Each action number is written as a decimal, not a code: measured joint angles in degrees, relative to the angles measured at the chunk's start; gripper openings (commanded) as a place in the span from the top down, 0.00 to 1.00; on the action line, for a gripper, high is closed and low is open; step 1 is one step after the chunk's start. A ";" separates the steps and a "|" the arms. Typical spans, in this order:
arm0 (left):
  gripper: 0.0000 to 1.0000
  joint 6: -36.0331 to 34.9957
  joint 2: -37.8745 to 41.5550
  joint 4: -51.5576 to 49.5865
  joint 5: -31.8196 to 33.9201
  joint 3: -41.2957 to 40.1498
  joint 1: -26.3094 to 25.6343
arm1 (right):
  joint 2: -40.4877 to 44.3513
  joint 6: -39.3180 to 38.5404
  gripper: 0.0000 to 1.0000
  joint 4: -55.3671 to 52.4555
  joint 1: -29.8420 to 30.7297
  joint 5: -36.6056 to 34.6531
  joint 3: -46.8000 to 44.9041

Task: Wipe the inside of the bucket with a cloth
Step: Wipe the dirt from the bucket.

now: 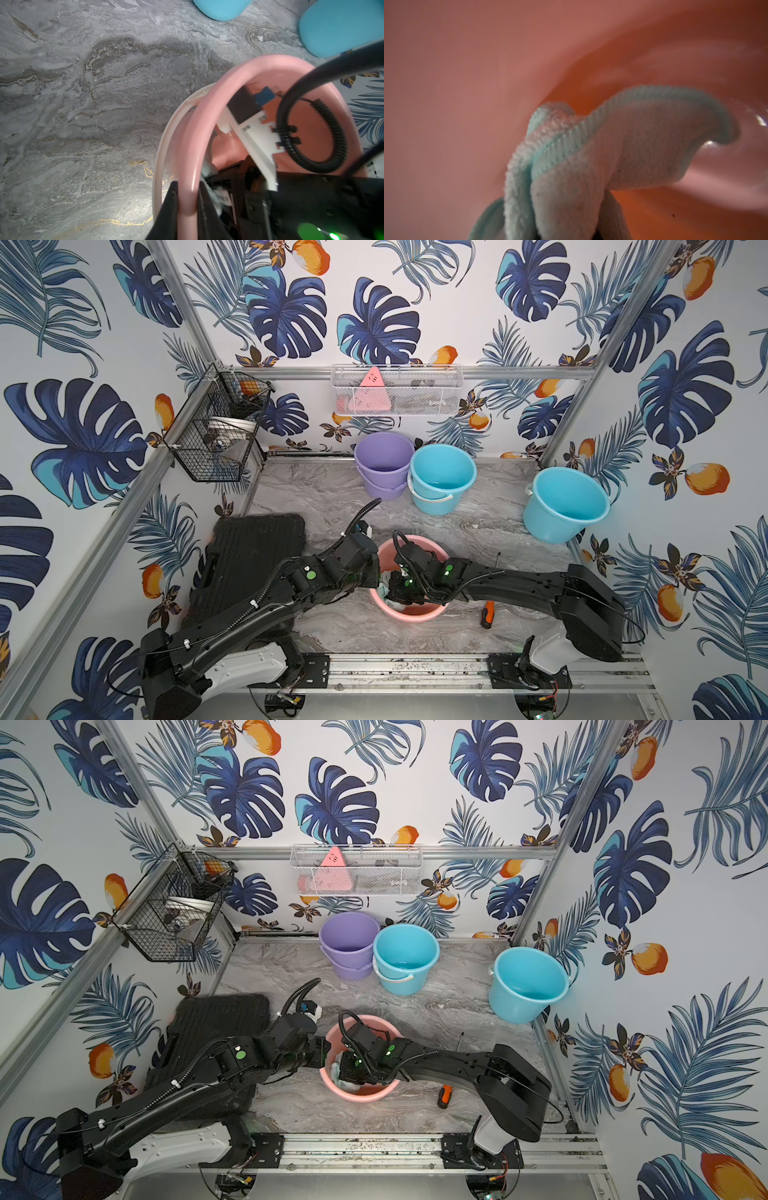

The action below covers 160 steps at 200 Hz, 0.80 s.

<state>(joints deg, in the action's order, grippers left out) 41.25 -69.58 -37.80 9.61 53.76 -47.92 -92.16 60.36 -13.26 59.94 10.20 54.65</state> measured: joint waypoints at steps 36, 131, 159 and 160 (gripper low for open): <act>1.00 -0.26 -0.02 0.83 -0.70 0.02 -0.02 | -2.86 -0.24 1.00 1.79 0.00 -3.67 -2.47; 1.00 -0.81 -0.33 1.62 -1.88 0.57 -0.11 | 13.11 -11.23 1.00 -2.25 -0.02 -9.70 -0.57; 1.00 -0.90 -0.42 0.98 -2.36 0.66 -0.15 | 15.96 -21.14 1.00 -4.81 -0.02 -12.72 3.48; 1.00 -0.90 -0.44 0.96 -2.36 0.66 -0.15 | 16.00 -21.40 1.00 -4.83 -0.02 -12.81 3.56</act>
<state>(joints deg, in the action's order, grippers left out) 40.36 -70.02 -36.84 7.25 54.41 -48.07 -76.16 38.96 -18.09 59.92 -2.61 58.22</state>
